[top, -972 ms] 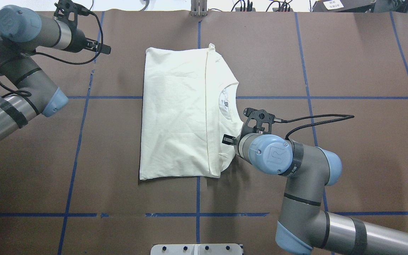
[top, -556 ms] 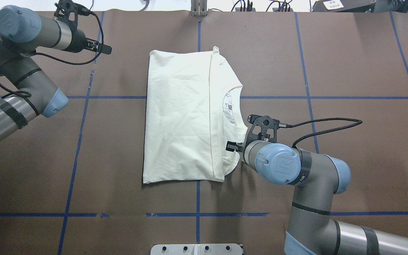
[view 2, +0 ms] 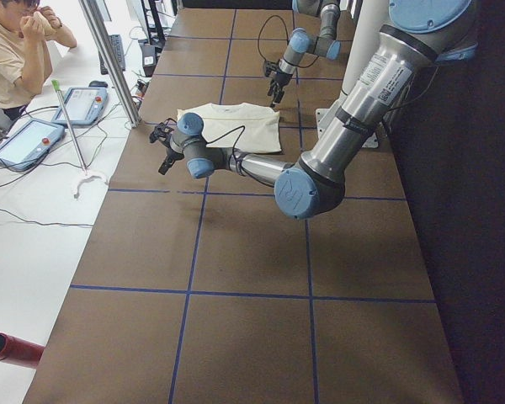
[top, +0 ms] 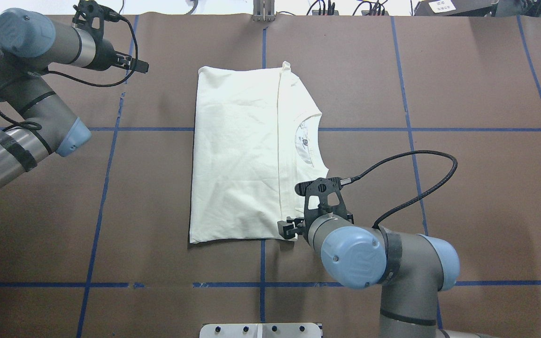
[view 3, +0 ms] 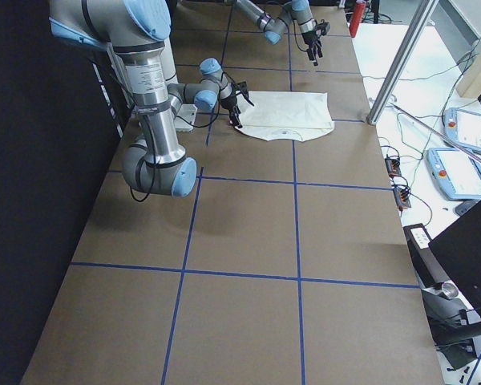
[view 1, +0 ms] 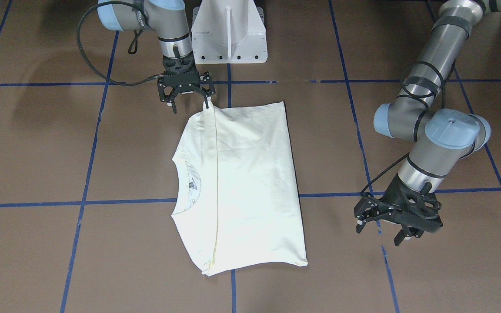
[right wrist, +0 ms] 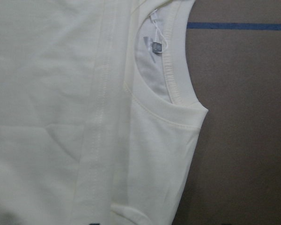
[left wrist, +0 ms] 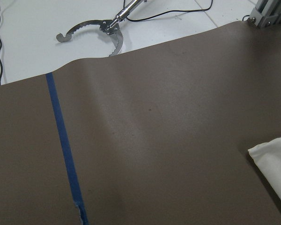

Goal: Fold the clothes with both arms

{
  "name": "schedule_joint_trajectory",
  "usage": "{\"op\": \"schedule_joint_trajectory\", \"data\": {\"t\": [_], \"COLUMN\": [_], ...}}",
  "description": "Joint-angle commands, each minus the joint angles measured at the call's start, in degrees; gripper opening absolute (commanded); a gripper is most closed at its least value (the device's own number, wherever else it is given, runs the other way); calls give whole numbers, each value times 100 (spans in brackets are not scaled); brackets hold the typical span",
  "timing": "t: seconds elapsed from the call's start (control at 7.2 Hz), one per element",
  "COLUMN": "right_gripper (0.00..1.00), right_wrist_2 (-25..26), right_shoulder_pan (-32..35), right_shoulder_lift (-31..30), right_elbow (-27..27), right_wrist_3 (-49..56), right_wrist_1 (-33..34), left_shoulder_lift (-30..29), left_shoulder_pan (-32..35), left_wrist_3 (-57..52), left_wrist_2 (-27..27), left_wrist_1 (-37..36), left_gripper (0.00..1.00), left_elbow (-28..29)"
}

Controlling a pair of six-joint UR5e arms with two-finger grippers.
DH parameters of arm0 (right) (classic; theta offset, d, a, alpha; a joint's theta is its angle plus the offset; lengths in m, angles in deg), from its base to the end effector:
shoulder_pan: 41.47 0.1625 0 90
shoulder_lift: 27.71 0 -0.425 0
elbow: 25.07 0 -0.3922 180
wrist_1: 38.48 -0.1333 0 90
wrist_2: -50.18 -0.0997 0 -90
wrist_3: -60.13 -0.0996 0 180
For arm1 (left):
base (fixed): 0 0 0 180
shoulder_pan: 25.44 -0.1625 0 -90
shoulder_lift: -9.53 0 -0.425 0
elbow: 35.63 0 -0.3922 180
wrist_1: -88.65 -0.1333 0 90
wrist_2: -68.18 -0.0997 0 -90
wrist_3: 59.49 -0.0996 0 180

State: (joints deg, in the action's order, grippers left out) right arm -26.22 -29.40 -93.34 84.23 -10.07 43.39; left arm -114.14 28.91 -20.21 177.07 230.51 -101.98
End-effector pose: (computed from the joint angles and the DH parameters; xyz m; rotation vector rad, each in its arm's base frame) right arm -0.5508 -0.2780 0.2603 0.4592 -0.8041 -0.0178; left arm 0.3561 -0.6699 0.4044 0.6680 0.8857 0.1213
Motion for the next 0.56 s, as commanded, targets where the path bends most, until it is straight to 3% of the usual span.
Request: {"op": "schedule_joint_trajectory", "data": {"t": [0.0,0.14,0.28,0.42], "right_gripper": [99,82,57,48], "right_wrist_2": [536,626,766,802], "right_shoulder_pan": [-450,-468,-469,-469], "right_shoulder_lift": [42,51,51,85], "right_elbow": [-40,-67,-84,-119], "right_wrist_3": [174,209,531,639], "right_wrist_1": [5,13,13,-13], "left_shoulder_lift": [0,0,9,9], "left_shoulder_pan": [-12,-12,-30,-38], "left_wrist_3": [0,0,0,0], "left_wrist_2": [0,9,9,0], "left_wrist_1": [0,0,0,9], "left_gripper": [100,100,100,100], "left_elbow": [0,-9,-9,-9]}}
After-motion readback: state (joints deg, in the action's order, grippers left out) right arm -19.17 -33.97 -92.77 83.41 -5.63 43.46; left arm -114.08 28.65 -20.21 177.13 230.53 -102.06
